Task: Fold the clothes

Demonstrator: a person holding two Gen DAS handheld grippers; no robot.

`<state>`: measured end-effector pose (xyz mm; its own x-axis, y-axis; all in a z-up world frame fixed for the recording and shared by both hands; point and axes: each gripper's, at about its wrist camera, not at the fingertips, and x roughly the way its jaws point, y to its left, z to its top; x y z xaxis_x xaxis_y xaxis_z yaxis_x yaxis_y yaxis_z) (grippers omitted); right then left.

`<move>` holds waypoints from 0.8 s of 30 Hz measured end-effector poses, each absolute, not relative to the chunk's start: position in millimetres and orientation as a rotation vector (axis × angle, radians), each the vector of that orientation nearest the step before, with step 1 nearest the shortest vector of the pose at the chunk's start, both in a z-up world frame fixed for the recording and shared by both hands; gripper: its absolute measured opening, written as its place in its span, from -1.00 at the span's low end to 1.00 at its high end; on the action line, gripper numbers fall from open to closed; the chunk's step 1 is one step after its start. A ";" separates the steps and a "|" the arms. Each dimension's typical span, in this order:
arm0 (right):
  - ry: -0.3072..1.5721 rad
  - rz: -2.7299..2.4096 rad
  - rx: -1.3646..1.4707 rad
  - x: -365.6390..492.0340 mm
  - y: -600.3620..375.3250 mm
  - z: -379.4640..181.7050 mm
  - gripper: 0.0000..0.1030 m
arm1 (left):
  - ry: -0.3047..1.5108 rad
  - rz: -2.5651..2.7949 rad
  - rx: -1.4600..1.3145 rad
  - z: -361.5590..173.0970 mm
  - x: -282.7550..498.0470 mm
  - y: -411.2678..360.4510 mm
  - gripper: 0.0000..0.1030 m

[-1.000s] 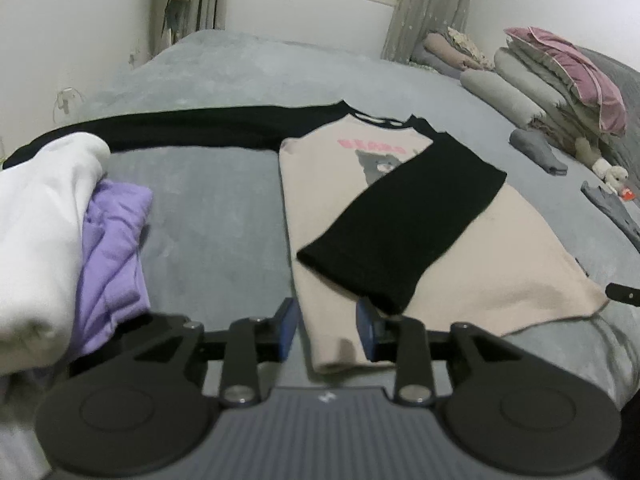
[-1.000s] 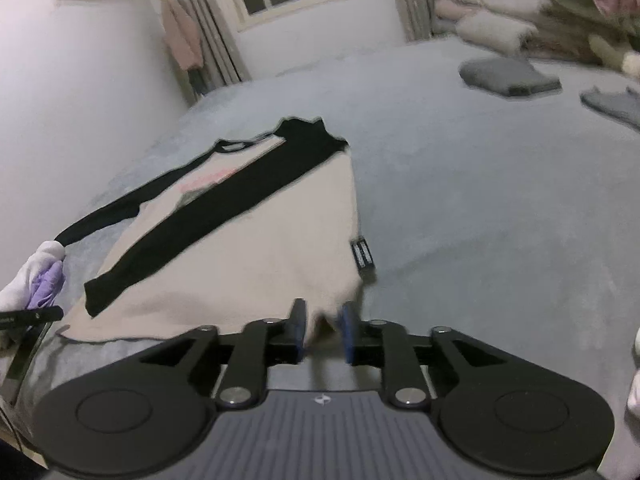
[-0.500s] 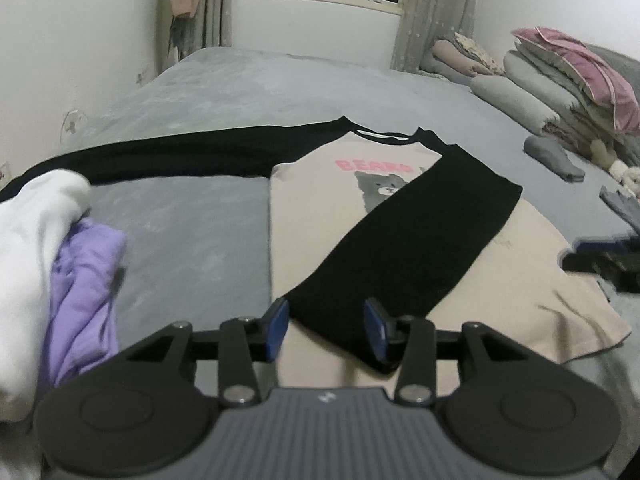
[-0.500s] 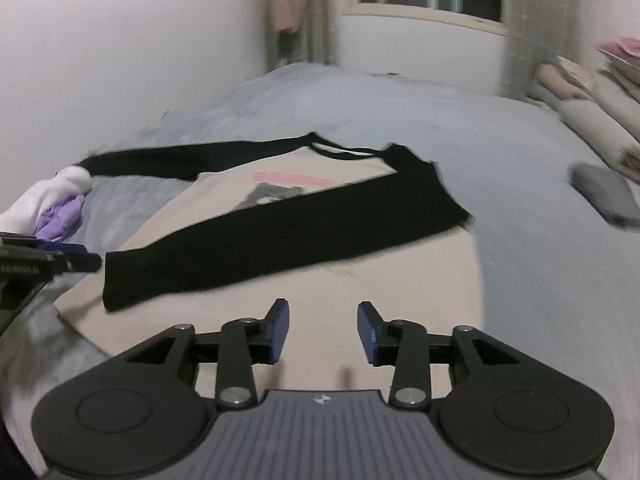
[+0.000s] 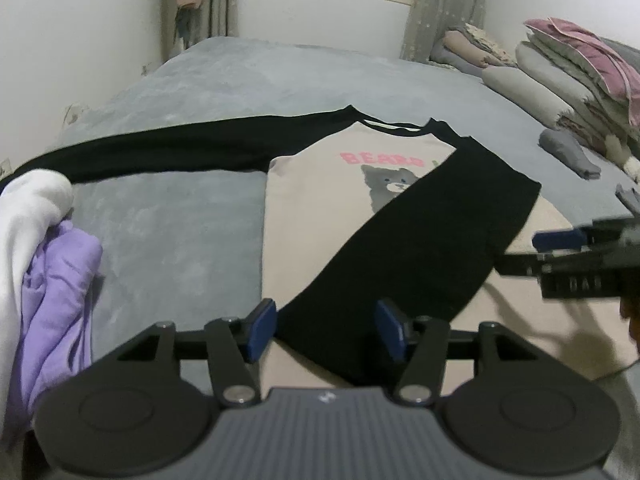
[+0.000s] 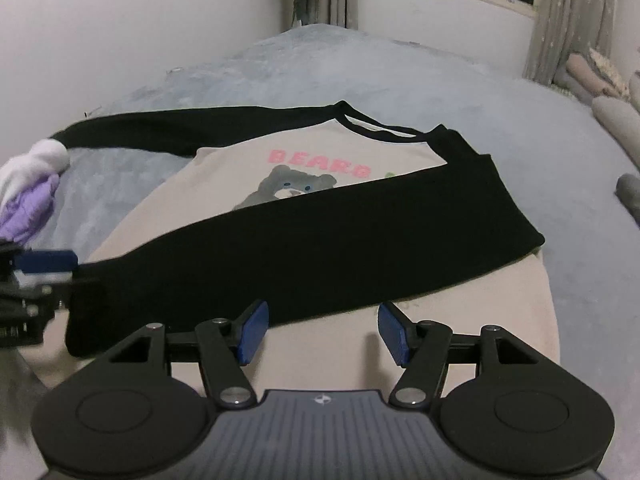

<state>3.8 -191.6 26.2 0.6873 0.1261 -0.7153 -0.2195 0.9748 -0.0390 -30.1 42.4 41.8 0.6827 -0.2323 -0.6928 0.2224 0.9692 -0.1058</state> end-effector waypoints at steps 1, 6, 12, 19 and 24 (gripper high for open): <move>0.783 0.193 -0.115 3.2 -192.0 23.5 0.24 | 0.779 -0.250 -0.019 41.7 -29.1 43.3 0.08; 0.714 0.157 -0.084 6.6 -195.5 24.3 0.31 | 0.778 -0.223 -0.009 39.8 -23.5 38.7 0.22; 0.752 0.134 -0.090 10.7 -200.6 14.1 0.42 | 0.764 -0.198 0.040 37.0 -21.3 27.4 0.52; 0.677 0.163 -0.088 15.1 -194.4 13.4 0.61 | 0.705 -0.174 0.069 41.4 -4.6 8.2 0.94; 0.673 0.175 -0.126 18.5 -186.8 5.5 0.71 | 0.711 -0.146 0.127 32.7 -0.4 -4.1 0.95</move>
<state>18.5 -186.8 5.5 0.7682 0.1202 -0.6289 -0.2016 0.9777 -0.0594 -0.4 -4.1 32.7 0.7485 -0.0897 -0.6570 0.1761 0.9821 0.0665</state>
